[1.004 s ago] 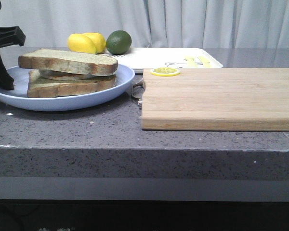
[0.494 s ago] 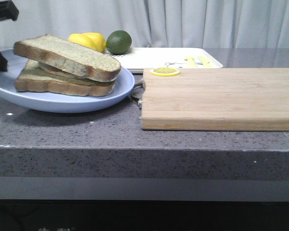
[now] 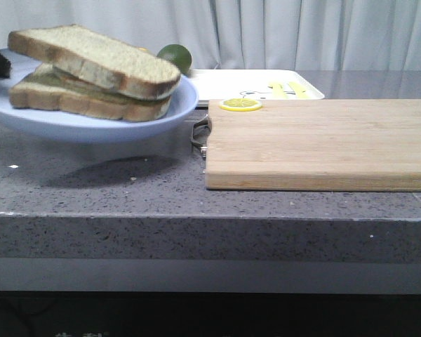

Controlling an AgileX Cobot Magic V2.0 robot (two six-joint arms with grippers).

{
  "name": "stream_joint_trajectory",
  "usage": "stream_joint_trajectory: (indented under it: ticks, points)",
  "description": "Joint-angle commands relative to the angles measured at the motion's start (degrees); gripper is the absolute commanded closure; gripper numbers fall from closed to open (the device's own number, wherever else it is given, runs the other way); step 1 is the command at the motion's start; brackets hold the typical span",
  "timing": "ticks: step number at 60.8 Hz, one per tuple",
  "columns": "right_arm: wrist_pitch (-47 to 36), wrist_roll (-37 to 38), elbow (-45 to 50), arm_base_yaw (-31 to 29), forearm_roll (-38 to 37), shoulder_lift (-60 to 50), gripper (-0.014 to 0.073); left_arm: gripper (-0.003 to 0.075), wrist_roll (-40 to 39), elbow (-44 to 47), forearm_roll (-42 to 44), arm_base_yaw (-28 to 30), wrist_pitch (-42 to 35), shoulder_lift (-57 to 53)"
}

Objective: Place bread and move sandwich to tray
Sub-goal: 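Lift the blue plate with the left gripper and carry it onto the white tray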

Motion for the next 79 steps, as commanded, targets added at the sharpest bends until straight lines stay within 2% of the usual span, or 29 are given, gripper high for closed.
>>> stream_joint_trajectory:
  ticks: [1, 10, 31, 44, 55, 66, 79]
  points:
    - [-4.8, -0.4, -1.6, -0.2, 0.4, 0.1, 0.0662, 0.074, 0.1, -5.0, -5.0, 0.4, -0.7, -0.3]
    - [-4.6, -0.4, -1.6, -0.2, 0.4, 0.1, 0.0662, 0.074, 0.1, -13.3, -5.0, 0.4, 3.9, 5.8]
    - [-4.1, -0.4, -1.6, -0.2, 0.4, 0.1, 0.0662, 0.074, -0.1, -40.8, -5.0, 0.4, 10.7, 24.6]
    - [-4.2, -0.4, -1.6, -0.2, 0.4, 0.1, 0.0662, 0.0741, -2.0, -56.2, -5.5, 0.4, 11.5, 35.5]
    - [-4.3, -0.4, -1.6, -0.2, 0.4, 0.2, 0.0662, 0.0741, -2.0, -67.1, -10.2, 0.4, 13.6, 43.2]
    - [-4.3, -0.4, -1.6, -0.2, 0.4, 0.2, 0.0662, 0.0741, -2.0, -73.5, -16.7, 0.4, 14.5, 49.3]
    - [-4.3, -0.4, -1.6, -0.2, 0.4, 0.2, 0.0662, 0.0741, -2.0, -74.3, -17.1, -0.3, 12.5, 51.1]
